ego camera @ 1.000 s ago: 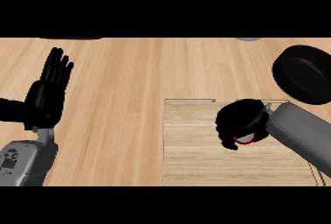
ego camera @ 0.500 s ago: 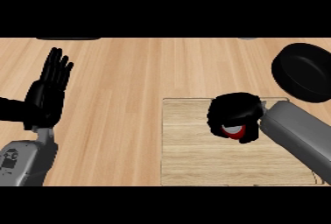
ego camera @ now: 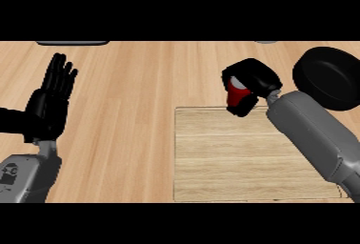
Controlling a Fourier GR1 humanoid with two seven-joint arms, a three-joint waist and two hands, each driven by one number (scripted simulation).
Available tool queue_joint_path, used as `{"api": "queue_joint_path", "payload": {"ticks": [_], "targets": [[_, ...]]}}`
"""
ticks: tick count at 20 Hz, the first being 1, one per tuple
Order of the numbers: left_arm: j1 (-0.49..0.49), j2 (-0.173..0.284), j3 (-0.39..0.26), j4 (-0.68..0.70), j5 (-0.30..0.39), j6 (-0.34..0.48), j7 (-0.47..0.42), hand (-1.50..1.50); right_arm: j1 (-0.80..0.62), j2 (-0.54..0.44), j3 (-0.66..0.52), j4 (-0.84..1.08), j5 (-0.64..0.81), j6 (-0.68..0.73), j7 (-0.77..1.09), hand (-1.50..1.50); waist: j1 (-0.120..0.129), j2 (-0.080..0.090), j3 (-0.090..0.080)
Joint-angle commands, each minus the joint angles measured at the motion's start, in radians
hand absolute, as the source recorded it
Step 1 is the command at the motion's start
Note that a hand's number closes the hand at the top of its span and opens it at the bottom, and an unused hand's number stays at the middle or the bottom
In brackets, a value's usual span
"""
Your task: Pick the can from the tray and place it in the pot
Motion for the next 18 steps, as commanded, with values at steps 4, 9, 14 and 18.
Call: {"api": "queue_joint_path", "payload": {"ticks": [4, 9, 14, 18], "targets": [[0.004, -0.005, -0.007, 0.005, 0.004, -0.006, 0.016, 0.0, -0.202, 0.098, -0.108, 0.065, 0.128, -0.256, 0.597, 1.5, 0.008, -0.013, -0.002], [0.021, -0.025, -0.014, -0.005, -0.014, 0.013, -0.008, 0.0, -0.299, 0.099, -0.114, 0.058, 0.292, -0.404, 0.906, 1.5, -0.01, -0.004, 0.002], [-0.01, -0.014, -0.007, -0.036, -0.02, 0.028, 0.046, 0.0, -0.306, 0.055, -0.097, -0.002, 0.449, -0.42, 1.127, 1.5, -0.013, 0.002, 0.004], [0.037, -0.003, 0.02, -0.013, -0.012, -0.011, -0.01, 0.0, -0.244, -0.096, -0.151, -0.154, 0.445, -0.299, 1.151, 1.5, -0.021, 0.002, 0.004]]}}
